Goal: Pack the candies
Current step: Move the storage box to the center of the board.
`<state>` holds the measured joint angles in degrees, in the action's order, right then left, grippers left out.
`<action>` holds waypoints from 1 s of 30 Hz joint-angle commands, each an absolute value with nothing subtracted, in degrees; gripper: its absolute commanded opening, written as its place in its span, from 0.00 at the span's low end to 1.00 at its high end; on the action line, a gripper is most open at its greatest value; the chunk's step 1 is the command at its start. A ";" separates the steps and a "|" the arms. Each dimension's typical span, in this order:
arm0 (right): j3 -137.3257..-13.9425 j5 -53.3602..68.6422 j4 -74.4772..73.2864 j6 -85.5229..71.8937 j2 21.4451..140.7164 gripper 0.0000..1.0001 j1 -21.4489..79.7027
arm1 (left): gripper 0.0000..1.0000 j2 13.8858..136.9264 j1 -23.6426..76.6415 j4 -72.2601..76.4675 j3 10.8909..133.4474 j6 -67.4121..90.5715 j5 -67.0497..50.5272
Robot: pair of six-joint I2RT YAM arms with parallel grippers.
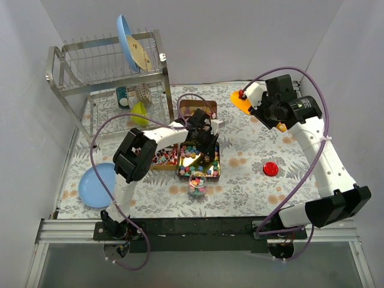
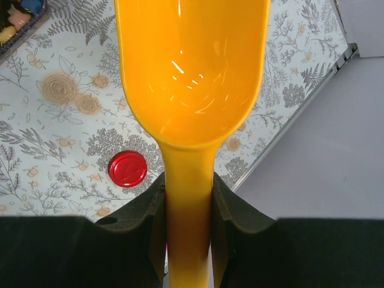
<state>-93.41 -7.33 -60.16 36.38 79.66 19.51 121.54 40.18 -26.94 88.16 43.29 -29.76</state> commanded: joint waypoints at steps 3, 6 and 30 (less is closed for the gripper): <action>-91.23 -7.91 -58.18 36.65 76.55 0.01 18.90 | 0.00 126.98 45.17 -26.28 98.25 44.64 -29.62; -90.97 -9.66 -57.40 37.35 77.08 0.01 18.37 | 0.00 130.51 46.32 -26.10 105.36 45.78 -30.41; -100.28 -16.08 -55.20 36.47 83.15 0.01 10.64 | 0.56 137.56 43.86 -19.85 122.88 49.84 -33.66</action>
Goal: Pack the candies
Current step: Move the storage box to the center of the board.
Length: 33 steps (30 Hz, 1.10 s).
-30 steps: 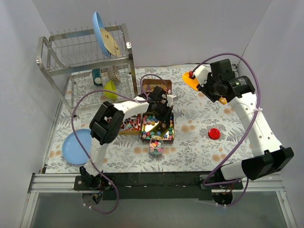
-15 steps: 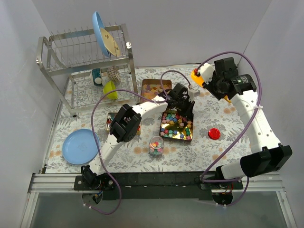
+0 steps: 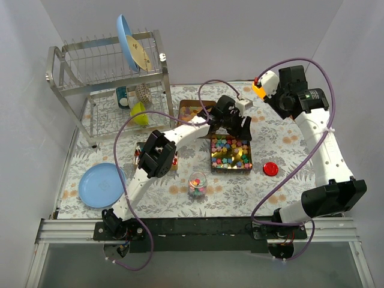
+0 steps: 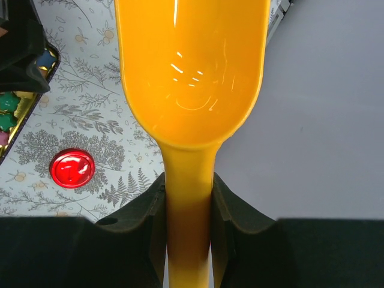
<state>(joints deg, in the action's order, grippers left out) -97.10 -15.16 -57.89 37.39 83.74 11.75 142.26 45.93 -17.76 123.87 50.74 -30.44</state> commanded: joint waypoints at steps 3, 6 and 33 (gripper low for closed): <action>-100.20 -15.56 -55.37 36.39 83.06 0.01 10.28 | 0.55 132.55 42.46 -23.10 119.28 49.14 -31.12; -100.63 -15.03 -55.46 36.65 83.23 0.01 10.28 | 0.52 125.61 40.18 -24.87 111.91 48.25 -28.14; -102.65 -13.27 -56.51 37.35 85.25 0.01 10.20 | 0.00 122.34 37.61 -25.75 97.55 48.87 -34.01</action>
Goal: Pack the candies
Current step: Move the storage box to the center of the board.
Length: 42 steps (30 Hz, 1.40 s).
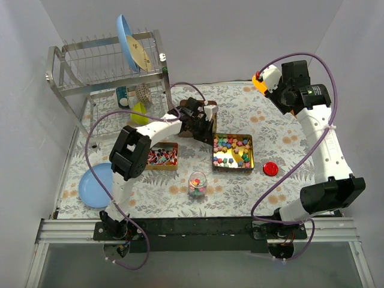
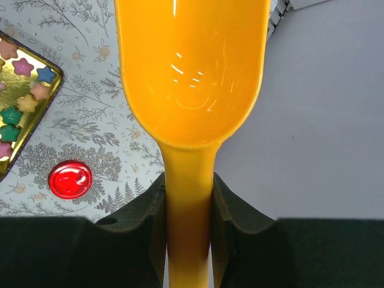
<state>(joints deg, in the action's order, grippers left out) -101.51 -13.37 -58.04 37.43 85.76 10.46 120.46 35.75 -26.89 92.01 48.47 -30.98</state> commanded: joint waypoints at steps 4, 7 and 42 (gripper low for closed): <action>-102.83 -13.62 -56.43 37.62 85.17 0.01 10.19 | 0.00 124.89 39.81 -24.79 99.93 50.18 -35.59; -102.39 -14.33 -56.43 37.79 84.99 0.01 10.20 | 0.00 125.25 40.69 -24.17 99.67 51.85 -36.74; -103.62 -11.60 -57.74 38.41 87.80 0.01 9.49 | 0.54 127.35 34.36 -36.65 109.60 14.68 -25.66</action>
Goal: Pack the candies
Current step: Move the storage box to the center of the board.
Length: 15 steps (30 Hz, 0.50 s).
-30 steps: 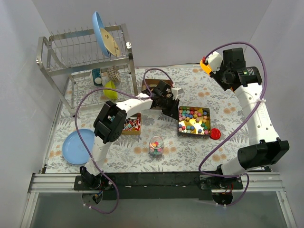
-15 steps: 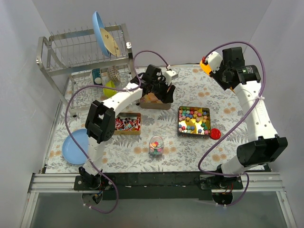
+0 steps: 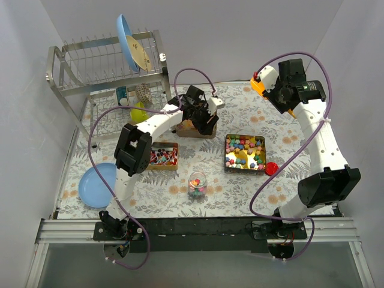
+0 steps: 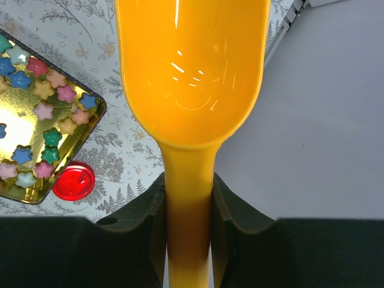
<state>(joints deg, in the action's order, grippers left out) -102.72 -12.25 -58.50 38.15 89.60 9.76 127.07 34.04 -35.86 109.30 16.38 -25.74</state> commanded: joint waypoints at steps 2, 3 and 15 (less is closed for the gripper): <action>-103.45 -11.51 -57.74 38.41 87.63 0.01 9.49 | 0.52 127.44 34.28 -36.74 109.34 14.94 -26.01; -103.27 -11.51 -57.74 38.50 87.54 0.01 9.58 | 0.50 127.44 34.28 -36.74 108.73 14.94 -26.19; -103.89 -11.16 -57.92 38.58 88.15 0.01 9.49 | 0.26 121.56 35.94 -35.77 100.11 19.94 -30.85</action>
<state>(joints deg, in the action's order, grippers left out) -102.52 -11.79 -58.54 38.17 89.60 9.76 128.03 34.06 -34.65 103.39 16.95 -27.62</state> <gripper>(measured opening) 0.348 0.285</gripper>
